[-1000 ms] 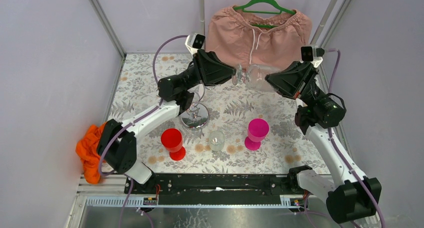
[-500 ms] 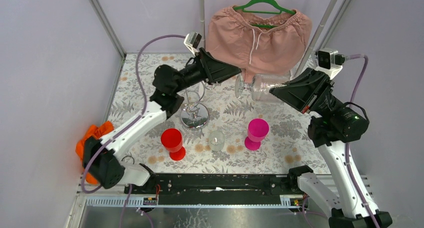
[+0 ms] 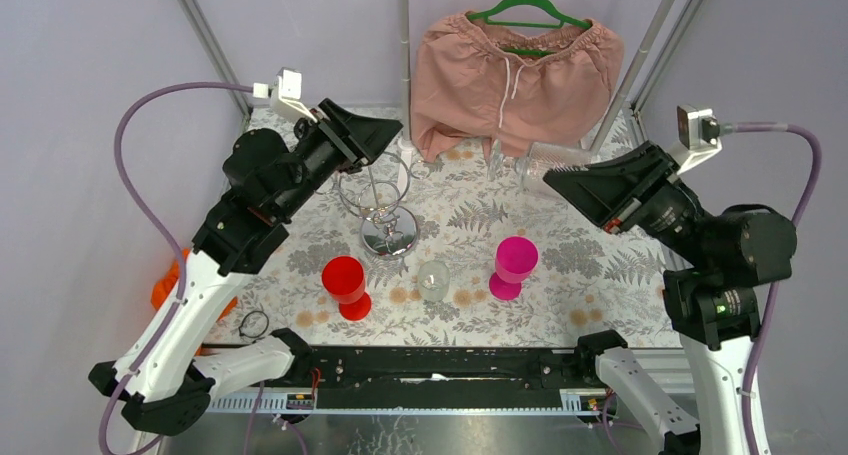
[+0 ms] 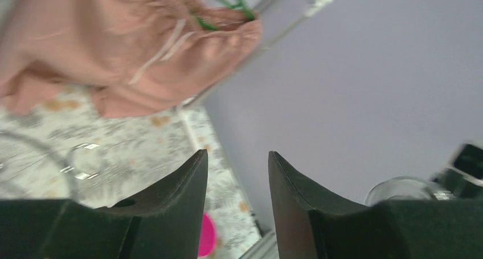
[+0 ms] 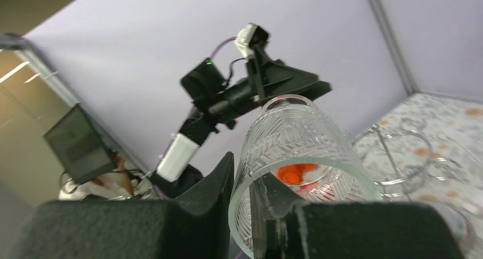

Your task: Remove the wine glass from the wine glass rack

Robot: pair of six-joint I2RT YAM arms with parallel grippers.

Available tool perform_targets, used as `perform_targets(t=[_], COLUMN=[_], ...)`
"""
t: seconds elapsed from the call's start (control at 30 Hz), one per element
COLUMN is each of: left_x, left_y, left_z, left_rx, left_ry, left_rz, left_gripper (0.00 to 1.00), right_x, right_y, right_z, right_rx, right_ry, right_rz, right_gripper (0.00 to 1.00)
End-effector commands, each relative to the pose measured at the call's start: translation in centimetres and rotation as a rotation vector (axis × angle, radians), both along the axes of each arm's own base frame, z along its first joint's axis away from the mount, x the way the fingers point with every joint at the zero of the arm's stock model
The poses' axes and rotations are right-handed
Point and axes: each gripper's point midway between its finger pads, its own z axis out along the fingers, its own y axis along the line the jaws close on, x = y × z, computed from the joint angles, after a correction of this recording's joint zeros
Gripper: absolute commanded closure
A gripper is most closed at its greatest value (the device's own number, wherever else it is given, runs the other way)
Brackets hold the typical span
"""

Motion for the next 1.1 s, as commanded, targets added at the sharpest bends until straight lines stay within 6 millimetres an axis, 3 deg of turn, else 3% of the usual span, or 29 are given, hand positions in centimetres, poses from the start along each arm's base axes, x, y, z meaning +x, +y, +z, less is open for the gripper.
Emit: perform_targets(t=[0.0, 0.2, 0.43, 0.53, 0.67, 0.83, 1.07], left_x=[1.4, 0.9, 0.6, 0.4, 0.3, 0.4, 1.4], left_y=[4.7, 8.4, 11.1, 11.3, 11.6, 11.8, 9.5], left_z=[-6.1, -7.7, -8.9, -9.1, -9.3, -9.9, -11.3], left_rx=[0.234, 0.318, 0.411, 0.423, 0.445, 0.473, 0.493], left_ry=[0.137, 0.182, 0.205, 0.200, 0.192, 0.196, 0.219], left_rz=[0.238, 0.384, 0.487, 0.489, 0.496, 0.500, 0.415], left_gripper=[0.50, 0.50, 0.49, 0.48, 0.46, 0.41, 0.38], right_x=[4.8, 10.6, 14.4, 15.6, 16.5, 17.0, 18.6], right_y=[-1.0, -4.0, -8.2, -10.9, -12.2, -13.1, -12.9], right_z=[-2.7, -7.3, -13.9, -16.5, -18.7, -22.1, -25.1], right_rx=[-0.149, -0.366, -0.597, -0.711, -0.802, -0.903, -0.897], right_ry=[0.074, 0.216, 0.399, 0.471, 0.519, 0.579, 0.635], right_rz=[-0.216, -0.490, -0.732, -0.867, -0.923, -0.937, -0.852], right_gripper=[1.00, 1.00, 1.00, 1.00, 1.00, 1.00, 1.00])
